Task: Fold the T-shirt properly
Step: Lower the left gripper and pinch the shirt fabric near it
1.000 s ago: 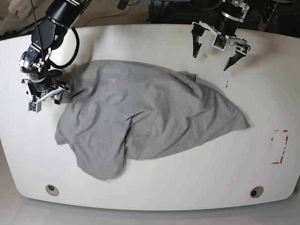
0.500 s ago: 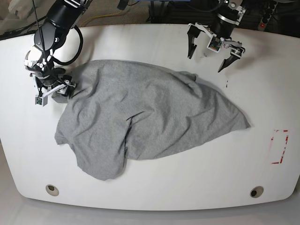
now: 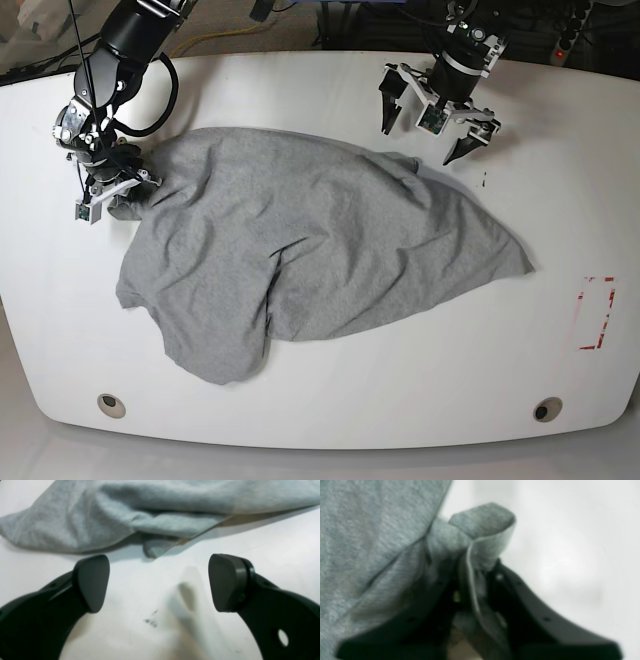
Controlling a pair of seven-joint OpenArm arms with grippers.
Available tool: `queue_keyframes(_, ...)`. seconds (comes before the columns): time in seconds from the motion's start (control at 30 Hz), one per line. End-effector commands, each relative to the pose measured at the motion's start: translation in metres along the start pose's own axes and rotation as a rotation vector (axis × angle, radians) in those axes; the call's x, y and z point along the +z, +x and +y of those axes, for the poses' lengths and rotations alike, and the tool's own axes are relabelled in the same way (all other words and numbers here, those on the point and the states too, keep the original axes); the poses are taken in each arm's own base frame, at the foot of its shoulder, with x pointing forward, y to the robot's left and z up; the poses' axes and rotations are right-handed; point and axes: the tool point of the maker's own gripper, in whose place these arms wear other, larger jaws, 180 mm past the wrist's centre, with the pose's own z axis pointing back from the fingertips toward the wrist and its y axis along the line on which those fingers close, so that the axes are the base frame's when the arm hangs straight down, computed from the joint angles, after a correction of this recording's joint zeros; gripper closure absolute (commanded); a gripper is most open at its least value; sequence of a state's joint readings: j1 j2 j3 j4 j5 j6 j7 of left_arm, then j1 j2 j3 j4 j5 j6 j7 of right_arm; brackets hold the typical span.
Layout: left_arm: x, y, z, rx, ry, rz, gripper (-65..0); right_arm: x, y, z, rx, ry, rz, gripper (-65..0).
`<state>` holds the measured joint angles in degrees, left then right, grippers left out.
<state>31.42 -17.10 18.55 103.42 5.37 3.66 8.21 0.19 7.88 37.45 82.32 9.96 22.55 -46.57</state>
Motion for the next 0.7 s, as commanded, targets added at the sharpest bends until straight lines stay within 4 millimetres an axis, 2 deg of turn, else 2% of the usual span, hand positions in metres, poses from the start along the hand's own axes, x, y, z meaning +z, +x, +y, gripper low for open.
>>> queue_keyframes(0.0,-0.005,0.008,0.000,0.014,0.008,-0.026,-58.7,0.002,0.011,-0.001,0.008,-0.001,-0.023,-0.2)
queue_keyframes(0.13,-0.021,0.007,0.007,0.005,0.020,-0.011,-58.7,0.004,0.011,-0.002,0.013,-0.004,-0.027,-0.5)
queue_keyframes(0.43,-0.042,-0.007,0.002,-0.014,-0.003,0.029,-58.3,0.013,0.019,0.002,0.021,0.008,-0.064,-0.3)
queue_keyframes(0.5,-0.046,-0.009,-0.001,0.000,-0.003,0.034,-56.0,0.013,0.021,0.006,0.005,0.029,-0.074,-0.3)
queue_keyframes(0.67,-0.056,-0.017,-0.006,0.002,-0.032,0.059,-41.7,0.014,0.020,0.008,-0.012,0.047,-0.078,-0.3)
